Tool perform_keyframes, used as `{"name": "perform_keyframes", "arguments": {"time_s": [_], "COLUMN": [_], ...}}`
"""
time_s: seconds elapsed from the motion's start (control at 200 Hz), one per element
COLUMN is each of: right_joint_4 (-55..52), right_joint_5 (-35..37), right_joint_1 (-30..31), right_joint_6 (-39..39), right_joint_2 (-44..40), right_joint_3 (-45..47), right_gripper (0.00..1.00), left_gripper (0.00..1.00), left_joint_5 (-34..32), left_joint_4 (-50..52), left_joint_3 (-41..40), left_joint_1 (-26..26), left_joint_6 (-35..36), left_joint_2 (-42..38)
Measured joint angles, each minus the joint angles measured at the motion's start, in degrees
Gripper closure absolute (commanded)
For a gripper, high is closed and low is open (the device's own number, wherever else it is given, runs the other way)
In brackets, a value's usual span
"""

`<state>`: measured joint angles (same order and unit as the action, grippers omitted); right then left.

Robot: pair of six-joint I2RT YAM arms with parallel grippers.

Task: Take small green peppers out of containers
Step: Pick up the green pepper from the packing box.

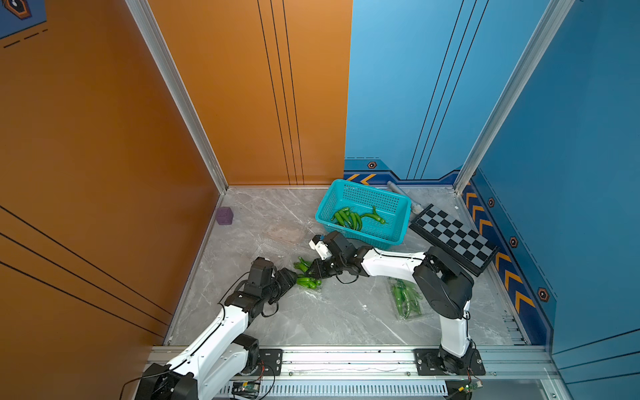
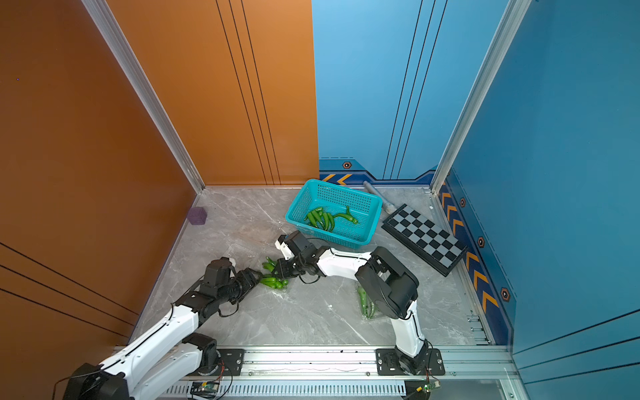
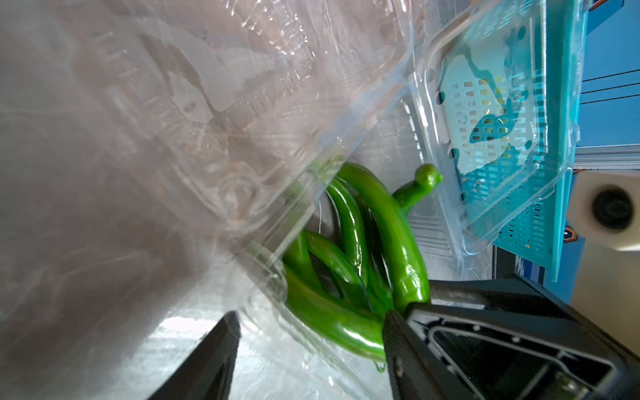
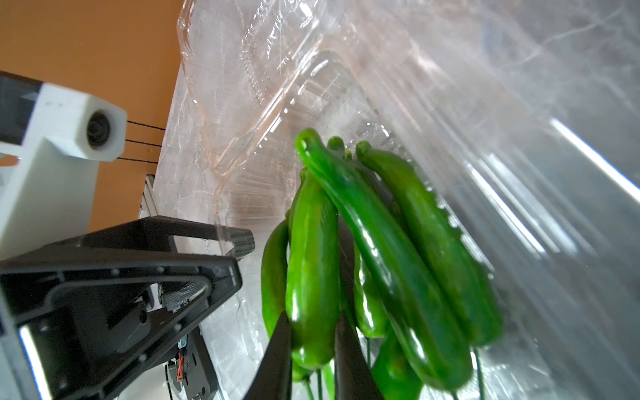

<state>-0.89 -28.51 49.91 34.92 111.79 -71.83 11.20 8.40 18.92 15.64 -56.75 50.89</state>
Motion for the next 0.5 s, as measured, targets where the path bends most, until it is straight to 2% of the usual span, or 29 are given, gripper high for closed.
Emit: {"name": "perform_keyframes", "arguments": {"time_s": [0.5], "right_joint_4": [-3.04], "right_joint_5": [0.22], "right_joint_1": [-3.02], "right_joint_6": [-1.95], "right_joint_2": [-7.98], "right_joint_3": [0.00], "right_gripper": [0.90], "left_gripper": [0.32], "left_joint_5": [0.20], "left_joint_4": [0.17], "left_joint_3": [0.00], "left_joint_1": [-0.70], "left_joint_6": [0.00], "left_joint_2": [-0.66]}}
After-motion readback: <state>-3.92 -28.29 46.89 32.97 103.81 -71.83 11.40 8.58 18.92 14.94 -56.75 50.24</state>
